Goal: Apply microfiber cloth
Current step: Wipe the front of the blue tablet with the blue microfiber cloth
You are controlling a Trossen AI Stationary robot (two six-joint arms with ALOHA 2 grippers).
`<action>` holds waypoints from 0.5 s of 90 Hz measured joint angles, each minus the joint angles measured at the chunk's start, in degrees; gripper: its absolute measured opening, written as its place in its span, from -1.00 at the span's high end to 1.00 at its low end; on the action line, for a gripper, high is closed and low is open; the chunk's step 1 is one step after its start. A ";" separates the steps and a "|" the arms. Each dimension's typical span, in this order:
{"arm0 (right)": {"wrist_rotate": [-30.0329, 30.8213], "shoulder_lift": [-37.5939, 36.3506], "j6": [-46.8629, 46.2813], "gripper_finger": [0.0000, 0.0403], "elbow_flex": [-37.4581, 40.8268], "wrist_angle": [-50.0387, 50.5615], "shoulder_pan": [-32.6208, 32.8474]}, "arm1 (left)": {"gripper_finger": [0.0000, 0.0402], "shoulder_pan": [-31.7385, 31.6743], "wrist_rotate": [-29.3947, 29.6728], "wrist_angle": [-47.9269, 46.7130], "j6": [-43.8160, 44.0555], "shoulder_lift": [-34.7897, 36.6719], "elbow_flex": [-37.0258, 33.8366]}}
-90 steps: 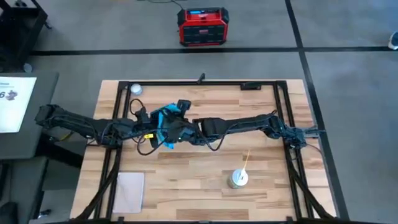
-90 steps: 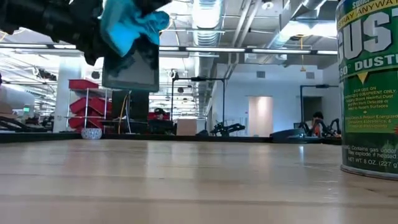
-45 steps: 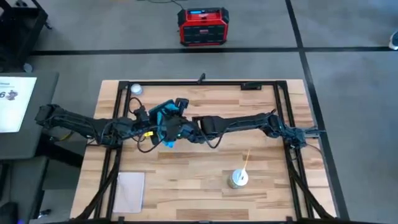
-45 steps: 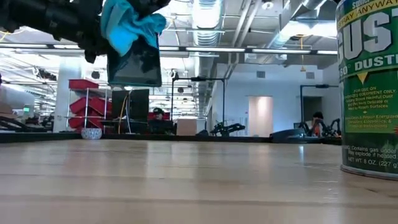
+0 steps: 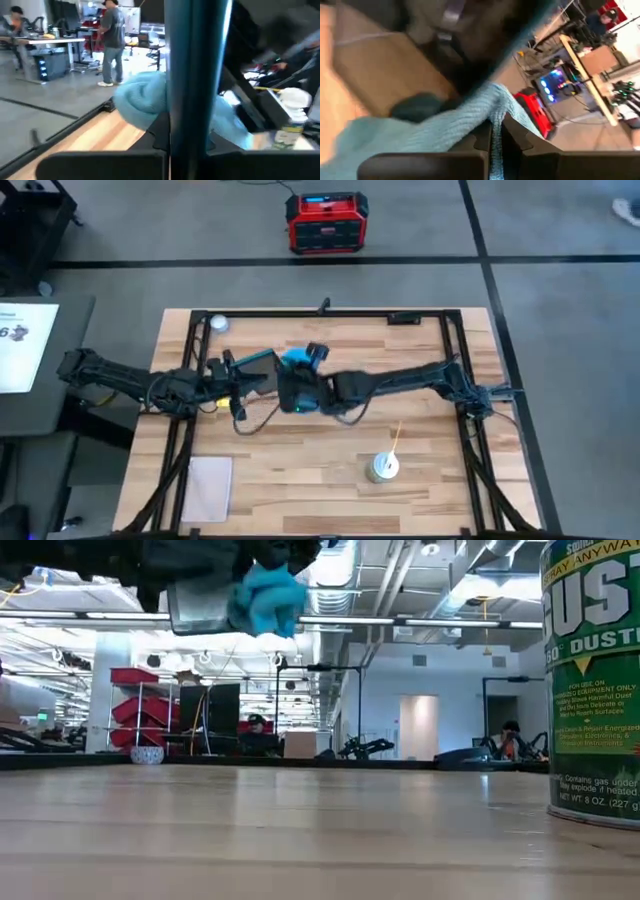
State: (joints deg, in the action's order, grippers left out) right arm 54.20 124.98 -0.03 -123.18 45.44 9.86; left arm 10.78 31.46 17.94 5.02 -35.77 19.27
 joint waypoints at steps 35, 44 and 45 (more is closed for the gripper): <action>1.21 -0.12 -2.72 1.00 0.77 -5.15 3.56 | 1.00 -4.10 4.89 0.05 1.67 -0.21 -0.02; 1.21 -0.12 -1.11 1.00 0.75 -6.82 1.65 | 1.00 -3.39 4.78 1.64 2.34 -1.67 -0.04; 1.21 -0.11 -0.71 1.00 0.75 -7.14 1.40 | 1.00 -3.23 4.81 1.90 2.34 -1.86 -0.04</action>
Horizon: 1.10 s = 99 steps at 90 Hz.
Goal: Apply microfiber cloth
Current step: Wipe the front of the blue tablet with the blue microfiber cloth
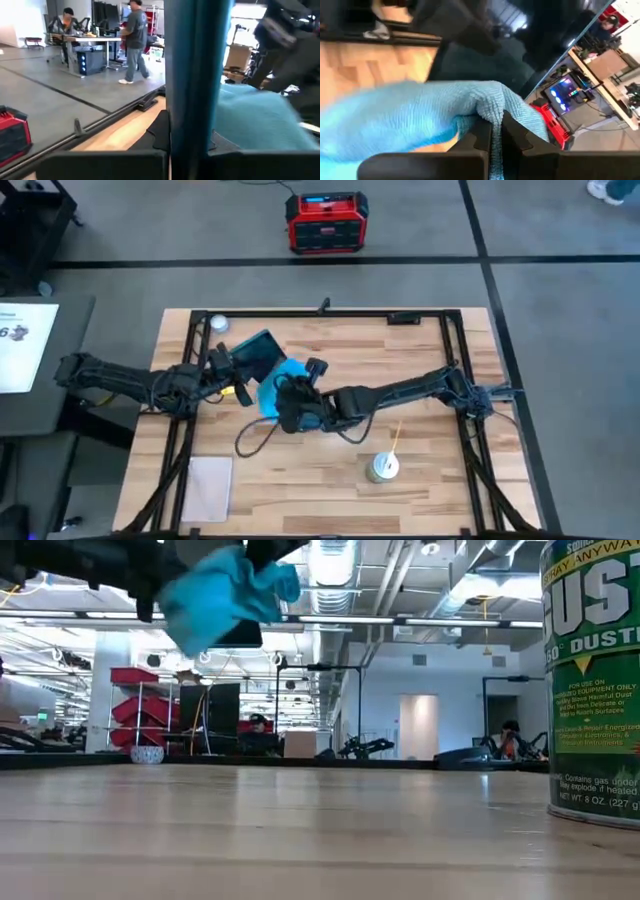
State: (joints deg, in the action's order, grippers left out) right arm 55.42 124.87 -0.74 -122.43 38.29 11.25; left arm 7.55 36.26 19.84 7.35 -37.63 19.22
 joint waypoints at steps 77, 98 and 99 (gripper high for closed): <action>-5.99 -1.89 -0.10 1.00 9.38 -9.96 -5.75 | 1.00 0.62 0.99 7.03 -2.50 -2.92 0.00; -12.94 -1.89 2.68 1.00 9.35 -19.84 -5.56 | 1.00 0.66 -0.06 6.78 -2.20 -2.95 0.00; -12.98 -1.89 2.74 1.00 9.34 -19.89 -5.56 | 1.00 0.66 -0.06 6.85 -2.19 -2.95 0.00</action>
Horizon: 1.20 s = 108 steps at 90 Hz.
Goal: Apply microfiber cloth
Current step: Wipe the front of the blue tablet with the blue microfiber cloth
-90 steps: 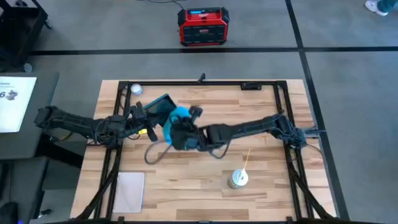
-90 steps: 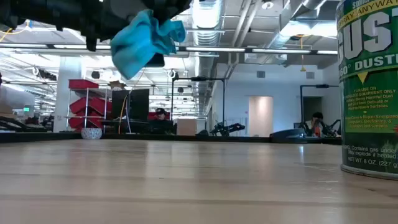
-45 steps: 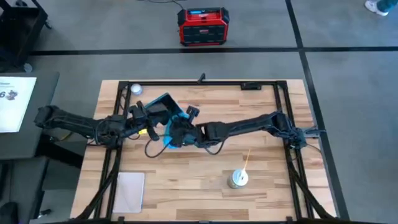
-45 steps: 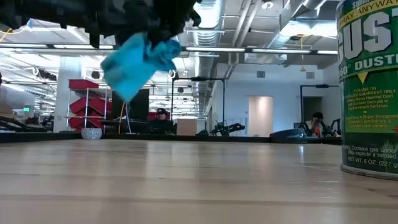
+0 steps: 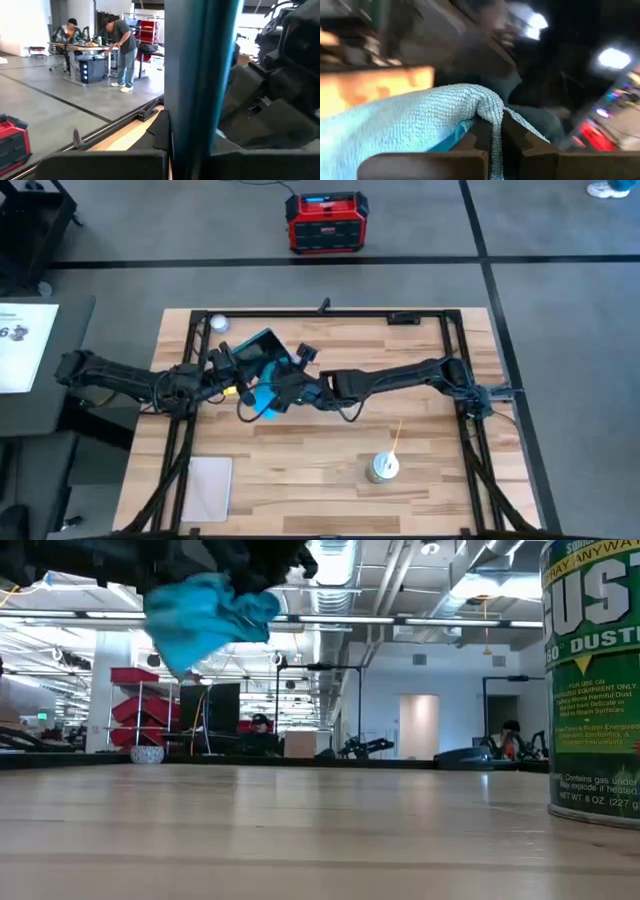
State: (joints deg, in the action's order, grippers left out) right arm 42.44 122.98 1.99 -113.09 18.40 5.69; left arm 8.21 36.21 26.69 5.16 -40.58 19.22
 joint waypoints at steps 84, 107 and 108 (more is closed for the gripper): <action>-0.71 0.67 0.01 1.00 -0.12 1.01 0.35 | 1.00 0.07 -0.55 -0.56 -0.17 -0.04 0.00; 6.94 -2.84 -2.77 1.00 -0.10 12.25 -0.84 | 1.00 0.02 0.53 -0.98 0.01 -0.02 0.00; 6.92 -2.86 -2.76 1.00 -0.10 12.11 -0.86 | 1.00 0.02 0.58 -1.02 0.01 -0.02 0.00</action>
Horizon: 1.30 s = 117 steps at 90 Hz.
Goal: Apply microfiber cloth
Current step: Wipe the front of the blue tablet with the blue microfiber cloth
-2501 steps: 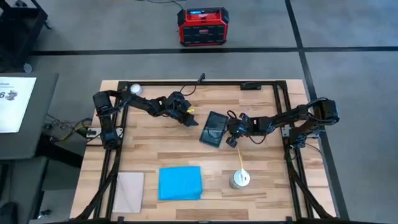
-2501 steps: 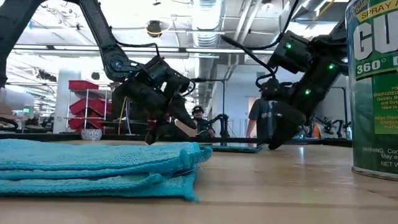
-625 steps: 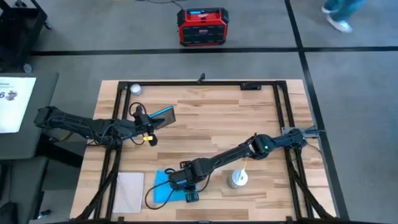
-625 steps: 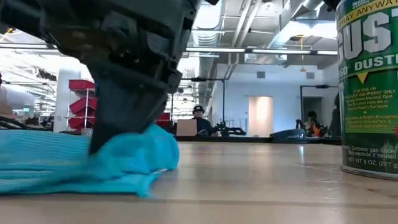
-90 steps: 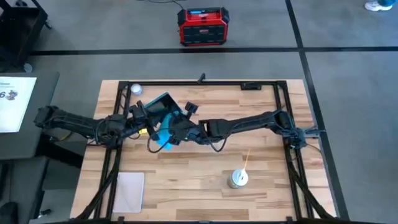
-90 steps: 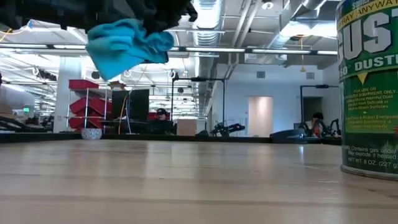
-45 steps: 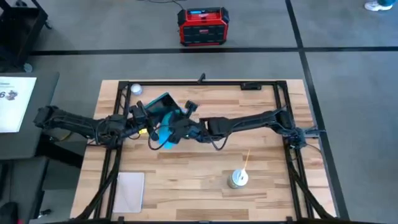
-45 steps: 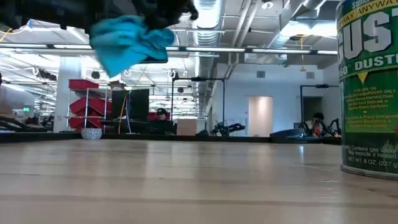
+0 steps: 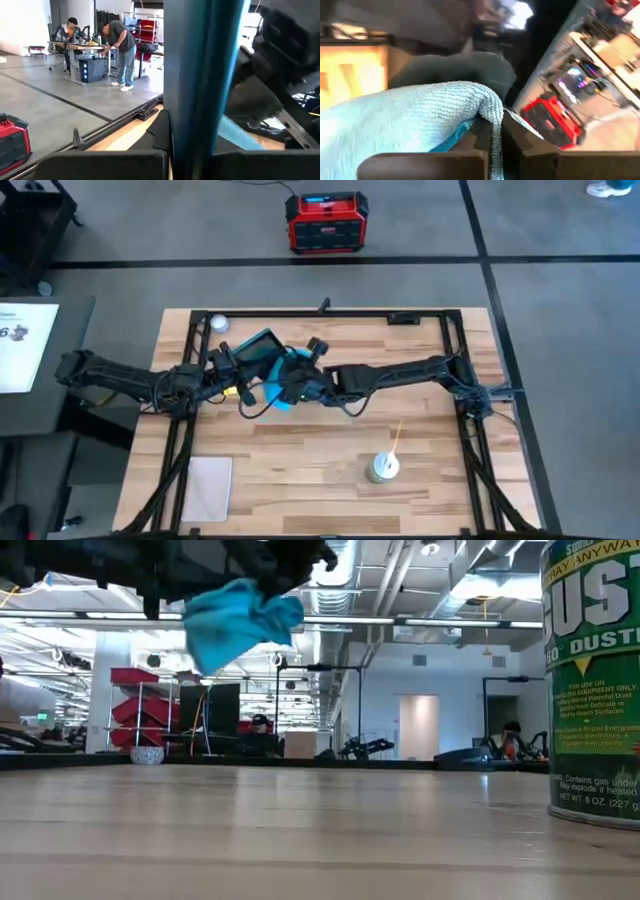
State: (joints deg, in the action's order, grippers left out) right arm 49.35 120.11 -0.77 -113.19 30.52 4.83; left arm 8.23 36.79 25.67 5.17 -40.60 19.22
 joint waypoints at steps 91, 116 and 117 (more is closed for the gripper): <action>-2.43 -0.08 12.49 1.00 -10.01 -1.60 -1.28 | 1.00 0.76 0.43 -0.68 0.84 -1.42 -0.07; 2.50 -0.02 4.72 1.00 -9.94 16.72 0.52 | 1.00 1.03 -2.08 -1.31 -0.42 -1.40 -0.04; 2.77 -0.02 4.27 1.00 -9.94 17.65 0.74 | 1.00 1.03 -2.03 -1.39 -0.42 -1.40 -0.04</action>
State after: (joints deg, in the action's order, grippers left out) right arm 52.12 120.09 3.49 -123.13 48.17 5.57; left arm 9.26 34.76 24.29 4.75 -42.00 19.18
